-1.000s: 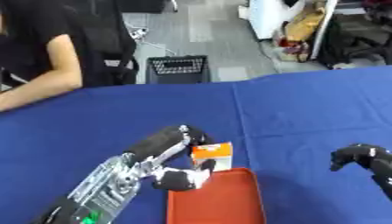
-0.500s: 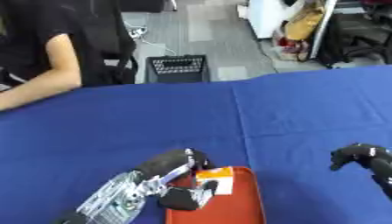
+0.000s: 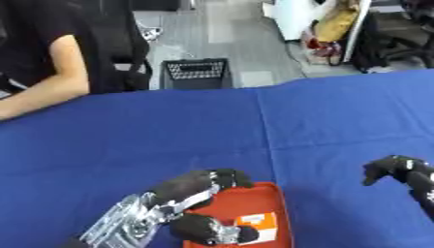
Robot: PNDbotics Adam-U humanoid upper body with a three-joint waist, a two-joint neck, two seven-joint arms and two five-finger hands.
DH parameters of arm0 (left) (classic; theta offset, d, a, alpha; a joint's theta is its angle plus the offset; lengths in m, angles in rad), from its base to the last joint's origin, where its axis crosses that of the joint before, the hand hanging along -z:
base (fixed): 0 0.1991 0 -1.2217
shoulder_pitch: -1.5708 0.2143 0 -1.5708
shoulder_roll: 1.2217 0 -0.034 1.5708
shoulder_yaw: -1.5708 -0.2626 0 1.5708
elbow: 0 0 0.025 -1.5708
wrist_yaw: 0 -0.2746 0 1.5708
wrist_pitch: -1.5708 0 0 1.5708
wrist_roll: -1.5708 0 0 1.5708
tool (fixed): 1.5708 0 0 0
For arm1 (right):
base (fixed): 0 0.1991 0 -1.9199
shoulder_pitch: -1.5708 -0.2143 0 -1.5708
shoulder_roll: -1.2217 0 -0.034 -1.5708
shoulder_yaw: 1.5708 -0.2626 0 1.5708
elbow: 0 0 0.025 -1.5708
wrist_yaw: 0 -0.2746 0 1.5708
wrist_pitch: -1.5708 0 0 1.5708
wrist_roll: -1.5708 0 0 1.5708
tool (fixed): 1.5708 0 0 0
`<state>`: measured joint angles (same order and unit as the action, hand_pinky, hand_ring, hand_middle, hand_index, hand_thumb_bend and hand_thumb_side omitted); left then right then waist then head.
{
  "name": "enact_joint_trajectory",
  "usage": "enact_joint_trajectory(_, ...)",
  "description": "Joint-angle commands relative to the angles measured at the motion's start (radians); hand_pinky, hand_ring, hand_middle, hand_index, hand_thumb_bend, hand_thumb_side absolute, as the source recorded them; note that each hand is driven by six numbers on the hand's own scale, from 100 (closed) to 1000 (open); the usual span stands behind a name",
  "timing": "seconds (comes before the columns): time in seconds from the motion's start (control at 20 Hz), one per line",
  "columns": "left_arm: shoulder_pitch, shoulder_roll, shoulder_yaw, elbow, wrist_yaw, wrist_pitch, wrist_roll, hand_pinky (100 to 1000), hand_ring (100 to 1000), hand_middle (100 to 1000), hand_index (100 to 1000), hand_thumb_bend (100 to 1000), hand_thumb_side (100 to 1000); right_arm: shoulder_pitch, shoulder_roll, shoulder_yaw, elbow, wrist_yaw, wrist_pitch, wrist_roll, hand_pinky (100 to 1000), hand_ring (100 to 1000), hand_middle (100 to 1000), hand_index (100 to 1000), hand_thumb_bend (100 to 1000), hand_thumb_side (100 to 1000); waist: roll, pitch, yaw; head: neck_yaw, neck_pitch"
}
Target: Pick up objects on the table and place them in the box.
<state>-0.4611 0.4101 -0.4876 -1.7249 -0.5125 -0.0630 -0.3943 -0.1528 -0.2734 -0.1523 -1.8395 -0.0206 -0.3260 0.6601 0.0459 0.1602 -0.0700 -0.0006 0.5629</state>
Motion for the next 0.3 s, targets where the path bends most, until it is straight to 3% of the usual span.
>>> enact_joint_trajectory(0.05, -0.005, 0.030, 0.042, -0.075, 0.004, 0.013, 0.001, 1000, 900, 926, 958, 847, 926, -0.009, -0.018, -0.009, -0.011, 0.002, -0.004, -0.002, 849, 627, 659, 814, 100, 956, -0.003, -0.012, 0.003, -0.010, 0.000)
enact_joint_trajectory(0.3, 0.001, 0.045, 0.145, -0.189, 0.012, 0.048, 0.075, 1000, 887, 909, 945, 867, 776, -0.007, -0.017, -0.012, -0.011, 0.004, -0.003, -0.004, 850, 627, 659, 814, 100, 956, -0.004, -0.013, 0.009, -0.017, -0.003)
